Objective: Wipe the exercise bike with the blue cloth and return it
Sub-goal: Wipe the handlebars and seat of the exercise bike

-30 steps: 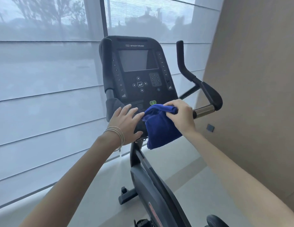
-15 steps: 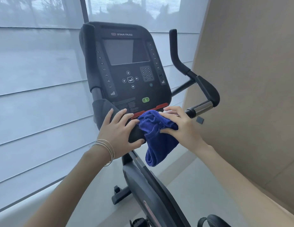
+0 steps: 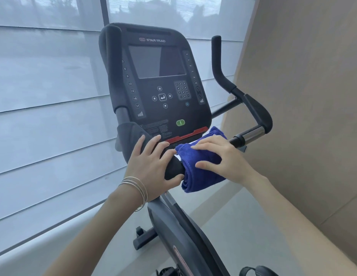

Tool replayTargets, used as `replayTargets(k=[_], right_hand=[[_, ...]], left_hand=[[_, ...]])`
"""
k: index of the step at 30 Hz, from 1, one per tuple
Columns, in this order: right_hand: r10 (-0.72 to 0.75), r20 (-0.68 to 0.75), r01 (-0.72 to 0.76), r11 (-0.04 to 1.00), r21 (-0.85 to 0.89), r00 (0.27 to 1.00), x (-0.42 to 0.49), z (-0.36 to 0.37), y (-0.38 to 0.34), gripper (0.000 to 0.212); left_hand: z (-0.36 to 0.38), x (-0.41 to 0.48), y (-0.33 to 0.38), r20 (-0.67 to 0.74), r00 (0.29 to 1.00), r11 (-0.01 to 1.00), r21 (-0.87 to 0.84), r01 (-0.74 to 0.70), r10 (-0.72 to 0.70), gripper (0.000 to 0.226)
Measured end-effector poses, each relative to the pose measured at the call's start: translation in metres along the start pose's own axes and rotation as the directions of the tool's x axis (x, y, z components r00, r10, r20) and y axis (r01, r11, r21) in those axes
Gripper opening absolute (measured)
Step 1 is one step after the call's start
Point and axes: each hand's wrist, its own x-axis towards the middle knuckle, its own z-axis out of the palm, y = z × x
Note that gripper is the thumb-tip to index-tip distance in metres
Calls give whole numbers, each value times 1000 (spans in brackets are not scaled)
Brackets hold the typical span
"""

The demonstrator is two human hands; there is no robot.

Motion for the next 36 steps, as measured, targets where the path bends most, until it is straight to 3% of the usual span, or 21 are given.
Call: replayTargets(k=[3,8,10,14,19,22,24,29,36], right_hand=[[-38,17,38,999,-28,999,-5,3,6,45],[83,89,-86,996,38,993,3,-16,26,42],[129,26,-128,991,-46,991,5,-16,31,38],[185,-119,-213,925,-313,976,8,7,20,56],[-12,-130,-29,951,-309,991,-3,34,9,47],[-156,-63,128,939,-319,986,-5,25,28,48],[-146,-60,117,935,-336,987,-4,12,48,49],[49,-163,-93,957,-275,985,-8,4,61,49],[-127,-32,108,929,-353,991,-18,21,47,68]], left_hand=[[0,0,0,-46,999,1000,6,-13,13,60],[1,0,-1,-11,1000,1000,10,-21,21,58],[0,0,-1,18,1000,1000,10,-13,13,60],[1,0,-1,43,999,1000,-6,4,-4,63],[3,0,-1,5,1000,1000,-11,-2,2,61],[3,0,-2,-10,1000,1000,-2,-15,15,62],[2,0,-2,12,1000,1000,1,-21,21,64],[3,-1,-2,27,1000,1000,8,-12,12,67],[2,-1,-2,0,999,999,15,-33,33,61]])
